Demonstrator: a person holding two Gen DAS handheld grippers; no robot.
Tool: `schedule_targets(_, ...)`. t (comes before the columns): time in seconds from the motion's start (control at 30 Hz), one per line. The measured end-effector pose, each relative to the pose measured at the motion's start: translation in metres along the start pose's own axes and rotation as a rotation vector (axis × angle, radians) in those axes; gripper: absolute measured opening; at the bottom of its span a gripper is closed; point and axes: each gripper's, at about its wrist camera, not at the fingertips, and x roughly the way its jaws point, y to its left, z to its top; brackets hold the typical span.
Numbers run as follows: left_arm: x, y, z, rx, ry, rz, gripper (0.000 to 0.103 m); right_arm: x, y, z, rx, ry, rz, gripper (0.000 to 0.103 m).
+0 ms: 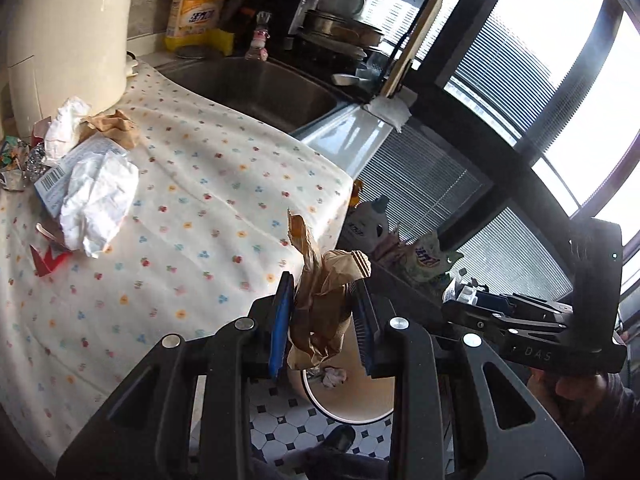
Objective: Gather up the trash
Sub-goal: 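Carry the brown paper and blister pack over the bin and release both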
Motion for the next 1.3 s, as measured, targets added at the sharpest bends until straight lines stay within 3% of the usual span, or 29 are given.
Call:
schedule_targets(0.03, 0.005, -0.006, -0.002, 0.006, 0.009, -0.003, 0.029, -0.003, -0.007, -0.004, 0.009, 0.002, -0.005, 0.044)
schedule_targets(0.13, 0.020, -0.024, -0.011, 0.019, 0.036, -0.012, 0.029, -0.014, -0.024, -0.016, 0.020, -0.009, -0.022, 0.067)
schedule_targets(0.17, 0.024, -0.029, -0.015, 0.019, 0.045, -0.017, 0.029, -0.017, -0.031, -0.020, 0.020, -0.007, -0.030, 0.070)
schedule_targets(0.47, 0.068, -0.077, -0.046, 0.016, 0.121, -0.048, 0.029, -0.036, -0.095, -0.051, 0.073, 0.024, -0.076, 0.074)
schedule_targets(0.87, 0.116, -0.138, -0.070, 0.033, 0.164, -0.082, 0.030, -0.068, -0.168, -0.080, 0.115, 0.014, -0.130, 0.074)
schedule_targets(0.93, 0.120, -0.143, -0.071, 0.015, 0.164, -0.087, 0.040, -0.072, -0.175, -0.082, 0.117, 0.010, -0.135, 0.074)
schedule_targets(1.0, 0.121, -0.146, -0.073, 0.005, 0.154, -0.076, 0.064, -0.075, -0.181, -0.083, 0.118, 0.006, -0.141, 0.076)
schedule_targets(1.07, 0.119, -0.148, -0.072, 0.001, 0.140, -0.057, 0.075, -0.076, -0.184, -0.083, 0.120, 0.000, -0.139, 0.078)
schedule_targets(1.3, 0.091, -0.132, -0.058, -0.005, 0.078, -0.012, 0.088, -0.075, -0.170, -0.071, 0.102, -0.031, -0.112, 0.087)
